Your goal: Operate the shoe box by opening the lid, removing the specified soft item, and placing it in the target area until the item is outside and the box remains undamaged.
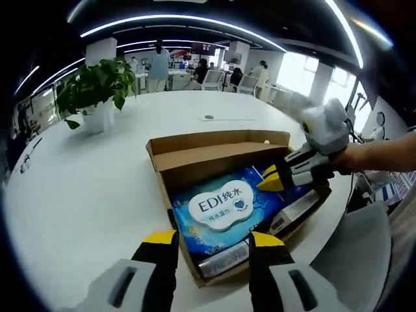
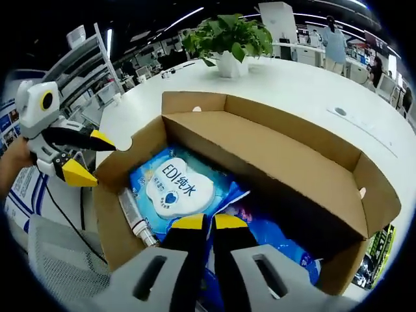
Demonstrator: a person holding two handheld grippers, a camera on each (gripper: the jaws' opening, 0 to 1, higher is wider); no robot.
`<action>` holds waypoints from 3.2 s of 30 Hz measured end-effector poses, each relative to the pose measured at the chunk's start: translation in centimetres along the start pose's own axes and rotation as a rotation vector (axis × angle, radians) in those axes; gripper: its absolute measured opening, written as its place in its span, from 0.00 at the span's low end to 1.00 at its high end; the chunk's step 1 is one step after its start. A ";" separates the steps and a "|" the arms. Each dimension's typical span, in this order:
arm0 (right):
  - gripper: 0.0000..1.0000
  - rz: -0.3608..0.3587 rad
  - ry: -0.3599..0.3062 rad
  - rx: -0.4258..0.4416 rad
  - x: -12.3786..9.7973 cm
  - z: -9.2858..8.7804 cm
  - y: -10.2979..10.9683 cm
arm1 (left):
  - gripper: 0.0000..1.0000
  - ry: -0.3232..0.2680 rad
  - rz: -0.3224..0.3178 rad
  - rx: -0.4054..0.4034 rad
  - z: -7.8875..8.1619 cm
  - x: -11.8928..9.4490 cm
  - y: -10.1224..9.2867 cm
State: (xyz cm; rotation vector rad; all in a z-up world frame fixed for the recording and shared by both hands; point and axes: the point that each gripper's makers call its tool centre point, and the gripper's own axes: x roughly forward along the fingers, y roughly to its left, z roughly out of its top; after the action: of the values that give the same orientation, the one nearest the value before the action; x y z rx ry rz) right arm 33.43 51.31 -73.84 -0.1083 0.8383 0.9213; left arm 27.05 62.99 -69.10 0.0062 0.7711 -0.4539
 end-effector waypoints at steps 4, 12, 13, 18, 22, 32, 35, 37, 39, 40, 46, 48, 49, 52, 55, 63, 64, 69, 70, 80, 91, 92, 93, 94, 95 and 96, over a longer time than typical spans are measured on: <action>0.00 -0.013 -0.022 0.007 -0.8 0.2 0.1 | 0.43 0.004 -0.001 0.004 0.1 0.0 -0.1; 0.00 -0.046 -0.060 0.035 -2.7 0.1 -0.7 | 0.43 0.004 -0.016 0.029 1.1 0.7 -0.7; 0.00 -0.050 -0.066 0.040 -3.1 0.1 -0.8 | 0.43 0.004 -0.018 0.032 1.3 0.9 -0.8; 0.00 -0.066 -0.089 0.060 -4.2 -0.1 -1.2 | 0.40 0.025 -0.027 0.032 1.3 2.0 -1.1; 0.00 -0.080 -0.102 0.064 -4.9 -0.1 -1.4 | 0.40 0.062 -0.044 0.040 0.9 3.3 -1.5; 0.00 -0.107 -0.114 0.067 -5.9 -0.4 -2.0 | 0.37 0.121 -0.064 0.053 0.5 5.5 -2.0; 0.00 -0.116 -0.117 0.074 -6.3 -0.6 -2.4 | 0.35 0.134 -0.078 0.035 0.5 6.3 -2.1; 0.00 -0.124 -0.120 0.077 -6.6 -0.8 -2.6 | 0.34 0.155 -0.080 0.030 0.2 6.7 -2.1; 0.00 -0.129 -0.122 0.080 -6.9 -0.9 -2.8 | 0.34 0.164 -0.084 0.027 0.1 7.0 -2.2; 0.00 -0.133 -0.123 0.081 -7.0 -1.0 -2.9 | 0.34 0.169 -0.088 0.025 0.0 7.1 -2.3; 0.00 -0.146 -0.126 0.085 -7.5 -1.4 -3.5 | 0.31 0.191 -0.128 -0.032 -0.3 7.8 -3.1; 0.00 -0.150 -0.125 0.086 -7.5 -1.6 -3.6 | 0.30 0.202 -0.143 -0.046 -0.5 8.0 -3.4; 0.00 -0.153 -0.124 0.082 -7.5 -1.6 -3.6 | 0.29 0.203 -0.162 -0.051 -0.5 8.2 -3.7; 0.00 -0.157 -0.125 0.072 -7.5 -1.7 -3.6 | 0.27 0.201 -0.198 -0.089 -0.5 8.5 -4.3; 0.00 -0.161 -0.126 0.071 -7.6 -1.9 -3.7 | 0.25 0.213 -0.185 -0.100 -0.9 8.9 -3.9; 0.00 -0.158 -0.130 0.102 -7.4 -2.2 -4.0 | 0.23 0.221 -0.204 -0.169 -1.3 9.3 -4.2; 0.00 -0.158 -0.130 0.102 -7.4 -2.2 -4.1 | 0.22 0.220 -0.208 -0.173 -1.3 9.3 -4.4; 0.00 -0.157 -0.130 0.115 -7.3 -2.4 -4.1 | 0.12 0.211 -0.188 -0.170 -1.2 9.5 -4.2; 0.00 -0.159 -0.130 0.117 -7.3 -2.4 -4.2 | 0.10 0.210 -0.186 -0.173 -1.2 9.5 -4.2; 0.00 -0.167 -0.134 0.136 -7.3 -2.5 -4.5 | 0.03 0.203 -0.176 -0.241 -0.4 9.0 -4.0; 0.00 -0.160 -0.169 0.184 -8.1 -2.0 -4.6 | 0.02 0.197 -0.170 -0.211 0.7 8.2 -4.4; 0.00 -0.160 -0.171 0.186 -8.2 -2.0 -4.6 | 0.02 0.197 -0.171 -0.203 0.9 8.0 -4.5; 0.00 -0.159 -0.175 0.187 -8.3 -1.9 -4.5 | 0.02 0.195 -0.170 -0.196 1.1 8.0 -4.5; 0.00 -0.158 -0.179 0.188 -8.4 -1.9 -4.5 | 0.02 0.193 -0.168 -0.184 1.3 7.8 -4.6; 0.00 -0.157 -0.184 0.188 -8.5 -1.7 -4.4 | 0.02 0.193 -0.168 -0.179 1.4 7.8 -4.6; 0.00 -0.157 -0.187 0.188 -8.6 -1.7 -4.4 | 0.02 0.193 -0.167 -0.174 1.5 7.7 -4.6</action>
State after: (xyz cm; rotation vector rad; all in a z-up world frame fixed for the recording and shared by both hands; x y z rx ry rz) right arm 32.94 42.18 -70.24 0.0732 0.7276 0.6901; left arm 31.06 55.55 -72.45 -0.1807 1.0036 -0.5487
